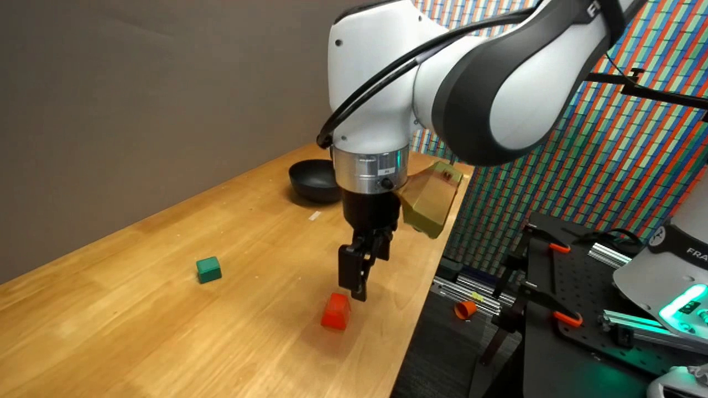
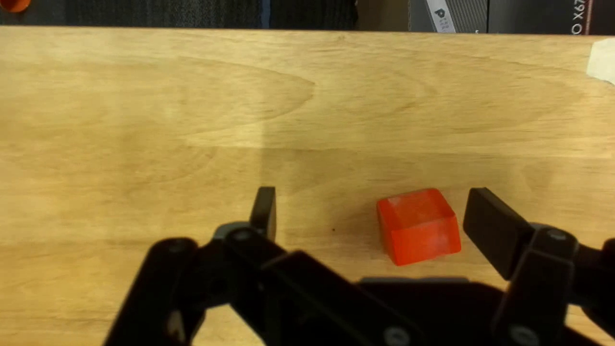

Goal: Pick up the orange and green blocks and put them in the bowl

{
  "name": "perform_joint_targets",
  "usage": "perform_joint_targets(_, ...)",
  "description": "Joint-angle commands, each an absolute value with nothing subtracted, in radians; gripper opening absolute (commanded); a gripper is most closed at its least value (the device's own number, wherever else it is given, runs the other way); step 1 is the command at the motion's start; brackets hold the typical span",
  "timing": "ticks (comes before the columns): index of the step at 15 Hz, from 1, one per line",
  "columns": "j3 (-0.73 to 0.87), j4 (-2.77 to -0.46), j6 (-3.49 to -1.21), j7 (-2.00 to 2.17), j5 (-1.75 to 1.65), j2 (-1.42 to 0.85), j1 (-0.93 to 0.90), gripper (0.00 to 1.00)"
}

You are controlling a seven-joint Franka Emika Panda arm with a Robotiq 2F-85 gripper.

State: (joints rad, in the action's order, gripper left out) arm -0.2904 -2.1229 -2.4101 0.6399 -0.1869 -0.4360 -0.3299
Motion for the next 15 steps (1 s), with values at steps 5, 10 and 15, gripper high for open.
perform_joint_targets(5, -0.130, -1.927, -2.424, 0.664, -0.220, -0.618, -0.505, 1.00)
perform_joint_targets(10, -0.097, -1.888, -2.428, 0.650, -0.203, -0.658, -0.534, 1.00)
perform_joint_targets(15, -0.109, -1.912, -2.408, 0.652, -0.161, -0.639, -0.521, 0.51)
